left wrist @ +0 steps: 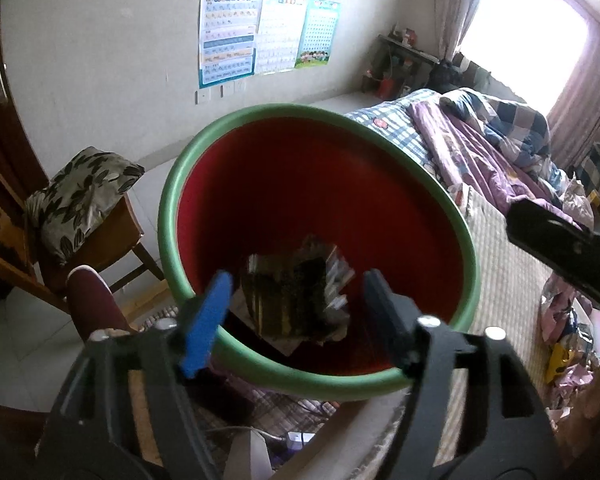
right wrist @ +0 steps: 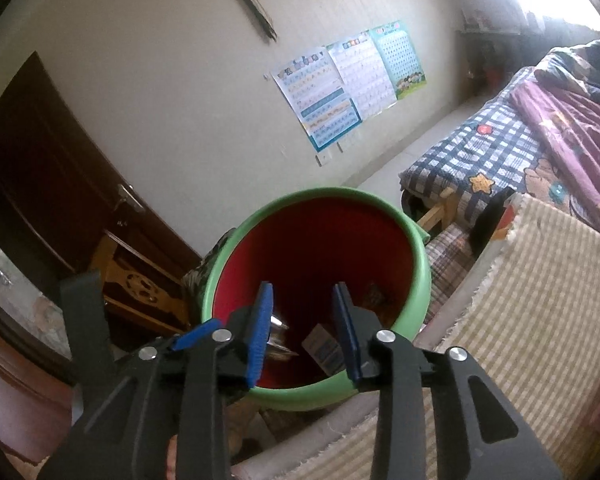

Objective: Collect trash
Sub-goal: 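Drop both wrappers into the red bin by opening both tools, then move both open tools back over the trash on the mat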

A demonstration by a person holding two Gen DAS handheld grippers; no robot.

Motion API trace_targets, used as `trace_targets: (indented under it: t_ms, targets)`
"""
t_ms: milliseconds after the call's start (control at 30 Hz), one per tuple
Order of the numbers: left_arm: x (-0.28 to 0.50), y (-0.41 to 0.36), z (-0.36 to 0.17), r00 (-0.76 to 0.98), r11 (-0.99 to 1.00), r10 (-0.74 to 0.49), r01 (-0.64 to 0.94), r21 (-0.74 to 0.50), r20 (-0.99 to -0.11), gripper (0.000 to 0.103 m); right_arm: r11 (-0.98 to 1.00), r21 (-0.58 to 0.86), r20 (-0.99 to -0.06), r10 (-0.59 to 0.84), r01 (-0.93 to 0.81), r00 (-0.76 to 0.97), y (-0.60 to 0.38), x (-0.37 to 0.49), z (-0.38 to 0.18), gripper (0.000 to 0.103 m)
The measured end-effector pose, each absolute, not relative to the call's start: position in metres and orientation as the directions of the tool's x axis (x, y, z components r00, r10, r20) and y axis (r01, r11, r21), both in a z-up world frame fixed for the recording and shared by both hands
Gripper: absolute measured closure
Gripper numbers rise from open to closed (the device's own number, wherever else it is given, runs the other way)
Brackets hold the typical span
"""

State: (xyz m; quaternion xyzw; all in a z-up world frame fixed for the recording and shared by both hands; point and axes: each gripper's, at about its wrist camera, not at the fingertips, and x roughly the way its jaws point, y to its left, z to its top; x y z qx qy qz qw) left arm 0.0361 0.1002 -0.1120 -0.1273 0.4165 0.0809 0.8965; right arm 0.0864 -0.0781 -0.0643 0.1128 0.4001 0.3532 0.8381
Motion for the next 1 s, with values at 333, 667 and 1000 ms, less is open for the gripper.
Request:
trace_targets:
  t_ms: [333,667,1000]
  targets:
    - [0.032,0.098,-0.109,0.658,0.956,0.036,-0.243,-0.167,-0.752,0.033,0.761,0.444,-0.586,0.646,-0.473,0.488,-0.114,0.063,-0.054,0.061]
    - [0.022,0.077,-0.084,0.711,0.964,0.009,-0.194,-0.184,-0.703,0.033,0.834,0.381,-0.589,0.551,-0.398,0.591,-0.172,0.034,-0.045,0.054]
    - [0.017,0.010,-0.086,0.685,0.983,-0.117,-0.022,-0.181,-0.719,0.033,0.923,0.309,-0.653,0.381,-0.229,0.654,-0.250,0.007,-0.070,0.048]
